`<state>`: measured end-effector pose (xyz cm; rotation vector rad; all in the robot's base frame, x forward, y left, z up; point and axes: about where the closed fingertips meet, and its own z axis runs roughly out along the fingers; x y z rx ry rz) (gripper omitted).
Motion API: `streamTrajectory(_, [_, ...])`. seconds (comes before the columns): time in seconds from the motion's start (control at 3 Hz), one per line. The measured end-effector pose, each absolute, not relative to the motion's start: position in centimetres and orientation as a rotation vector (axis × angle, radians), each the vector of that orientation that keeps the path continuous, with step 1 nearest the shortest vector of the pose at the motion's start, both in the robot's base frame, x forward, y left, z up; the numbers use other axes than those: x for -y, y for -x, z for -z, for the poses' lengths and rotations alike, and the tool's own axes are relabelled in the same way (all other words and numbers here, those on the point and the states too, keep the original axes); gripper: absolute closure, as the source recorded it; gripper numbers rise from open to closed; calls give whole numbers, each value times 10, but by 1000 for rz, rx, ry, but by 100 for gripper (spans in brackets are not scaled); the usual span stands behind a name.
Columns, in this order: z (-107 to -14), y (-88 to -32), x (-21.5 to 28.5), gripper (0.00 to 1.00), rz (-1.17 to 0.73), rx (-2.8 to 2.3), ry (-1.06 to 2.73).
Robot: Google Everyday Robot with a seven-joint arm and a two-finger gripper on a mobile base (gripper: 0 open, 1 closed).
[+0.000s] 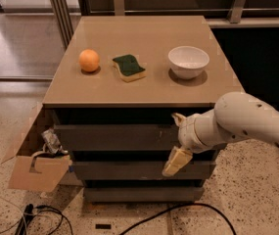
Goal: Open top drawer
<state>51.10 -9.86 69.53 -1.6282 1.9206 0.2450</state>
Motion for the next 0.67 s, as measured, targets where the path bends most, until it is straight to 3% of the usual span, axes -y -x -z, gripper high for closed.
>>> streamTrajectory(0.67, [-672,-526,78,0,-247,-1904,1694])
